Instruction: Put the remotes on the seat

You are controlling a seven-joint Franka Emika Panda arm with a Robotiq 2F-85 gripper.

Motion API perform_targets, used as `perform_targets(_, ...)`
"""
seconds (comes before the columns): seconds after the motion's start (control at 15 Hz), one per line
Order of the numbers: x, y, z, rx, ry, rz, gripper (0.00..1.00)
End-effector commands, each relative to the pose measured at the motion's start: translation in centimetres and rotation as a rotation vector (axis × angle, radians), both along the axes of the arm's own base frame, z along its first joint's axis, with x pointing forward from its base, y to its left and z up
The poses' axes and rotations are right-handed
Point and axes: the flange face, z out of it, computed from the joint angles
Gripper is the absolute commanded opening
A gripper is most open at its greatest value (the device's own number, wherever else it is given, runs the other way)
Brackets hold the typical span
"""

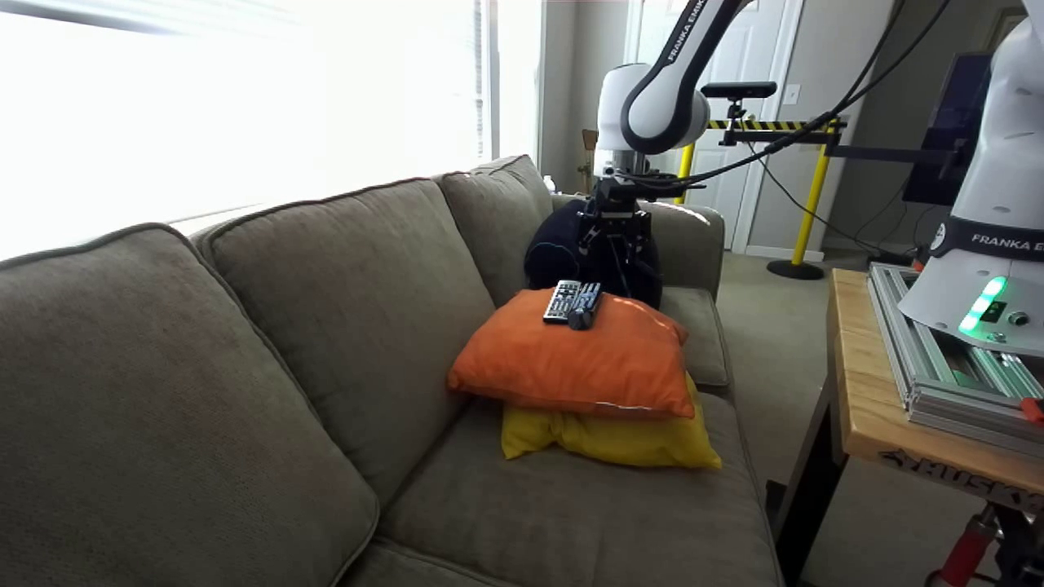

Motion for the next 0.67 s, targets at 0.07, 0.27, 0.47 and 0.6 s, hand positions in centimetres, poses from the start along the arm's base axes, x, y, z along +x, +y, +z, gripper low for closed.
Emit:
perform_targets(0.07, 1.9, 1.6, -2.8, 0.034, -0.005, 0.11, 1.0)
perform_targets(0.27, 2.5, 1.8, -4.2, 0.023, -0.018, 0.144, 1.0)
perform_targets(0.47, 3.2, 1.9, -5.5, 0.024, -0.026, 0.147, 1.0)
perform_targets(0.6, 3.5, 2.0, -6.2, 0.035, -0.024, 0.121, 1.0)
